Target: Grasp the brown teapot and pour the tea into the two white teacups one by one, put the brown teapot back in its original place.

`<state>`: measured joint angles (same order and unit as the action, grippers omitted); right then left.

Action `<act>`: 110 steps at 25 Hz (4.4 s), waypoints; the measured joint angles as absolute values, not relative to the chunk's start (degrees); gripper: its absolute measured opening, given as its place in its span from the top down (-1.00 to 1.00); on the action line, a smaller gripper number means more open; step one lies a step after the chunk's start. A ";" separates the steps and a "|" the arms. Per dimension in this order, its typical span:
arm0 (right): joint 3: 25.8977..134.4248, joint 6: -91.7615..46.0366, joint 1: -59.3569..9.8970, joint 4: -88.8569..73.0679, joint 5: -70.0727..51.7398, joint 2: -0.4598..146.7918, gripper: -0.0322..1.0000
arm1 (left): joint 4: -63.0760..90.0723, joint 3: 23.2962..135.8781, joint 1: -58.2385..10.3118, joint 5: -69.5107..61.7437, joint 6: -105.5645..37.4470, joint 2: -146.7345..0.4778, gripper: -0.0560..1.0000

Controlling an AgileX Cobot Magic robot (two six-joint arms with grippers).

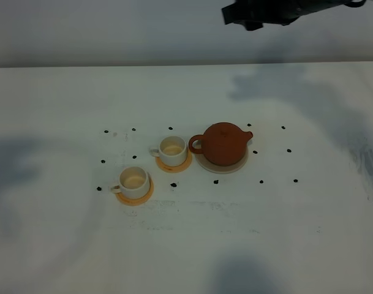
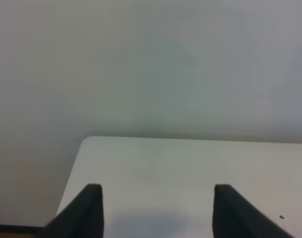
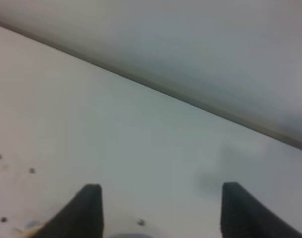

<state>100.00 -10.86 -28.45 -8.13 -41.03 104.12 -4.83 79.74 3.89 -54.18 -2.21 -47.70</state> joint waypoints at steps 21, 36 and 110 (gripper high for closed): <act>100.00 -10.57 -39.83 -7.58 -37.03 110.85 -0.03 | -4.88 53.54 3.89 -57.97 -1.86 -31.09 -0.06; 100.00 -10.56 -44.29 -5.79 -34.54 112.43 -0.03 | -4.88 33.74 3.89 -55.78 0.00 -8.43 -0.06; 100.06 -9.45 -43.25 -0.34 -35.14 121.33 -0.03 | -2.05 28.90 -0.70 -59.79 0.65 0.23 -0.06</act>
<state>100.06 -9.45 -43.25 -0.34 -35.14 121.33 -2.05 28.90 -0.70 -59.79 0.65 0.23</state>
